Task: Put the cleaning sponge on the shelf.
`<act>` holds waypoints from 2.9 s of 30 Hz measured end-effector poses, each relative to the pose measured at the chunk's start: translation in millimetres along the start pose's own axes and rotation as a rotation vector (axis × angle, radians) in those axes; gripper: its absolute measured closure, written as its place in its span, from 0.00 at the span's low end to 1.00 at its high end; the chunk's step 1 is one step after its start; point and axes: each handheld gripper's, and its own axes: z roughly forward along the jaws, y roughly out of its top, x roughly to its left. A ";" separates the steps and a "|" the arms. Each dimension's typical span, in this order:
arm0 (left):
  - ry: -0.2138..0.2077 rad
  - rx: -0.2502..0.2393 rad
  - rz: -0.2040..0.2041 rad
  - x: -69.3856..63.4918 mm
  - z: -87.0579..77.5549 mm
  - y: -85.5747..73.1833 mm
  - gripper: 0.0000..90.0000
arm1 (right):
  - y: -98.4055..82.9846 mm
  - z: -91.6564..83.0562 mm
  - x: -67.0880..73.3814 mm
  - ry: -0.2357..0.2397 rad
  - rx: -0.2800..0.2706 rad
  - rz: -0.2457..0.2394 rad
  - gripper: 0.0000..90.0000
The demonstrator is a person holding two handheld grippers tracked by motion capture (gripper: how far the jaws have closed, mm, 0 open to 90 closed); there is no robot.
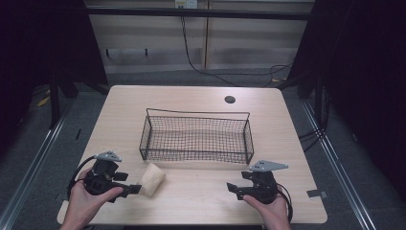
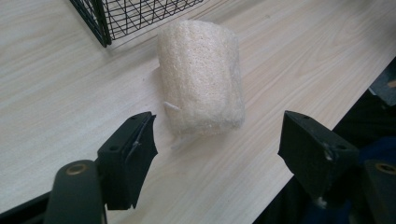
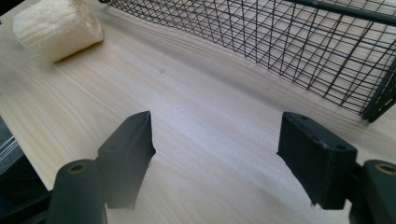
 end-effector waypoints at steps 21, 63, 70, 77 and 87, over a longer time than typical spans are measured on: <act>-0.023 0.157 -0.028 0.6 12.7 43.8 0.25 | 0.4 2.6 0.7 0.006 0.010 0.006 0.27; -0.045 0.325 -0.015 16.3 70.4 42.8 0.21 | 0.2 6.4 3.1 0.033 0.037 -0.009 0.26; -0.055 0.341 -0.024 16.3 75.8 41.8 0.23 | 0.1 6.6 3.3 0.032 0.040 -0.006 0.26; -0.061 0.365 -0.014 12.5 81.7 41.2 0.28 | -0.1 5.7 3.3 0.034 0.040 -0.004 0.26; -0.059 0.361 -0.006 11.5 81.3 41.3 0.33 | -0.1 6.3 3.2 0.035 0.042 -0.005 0.26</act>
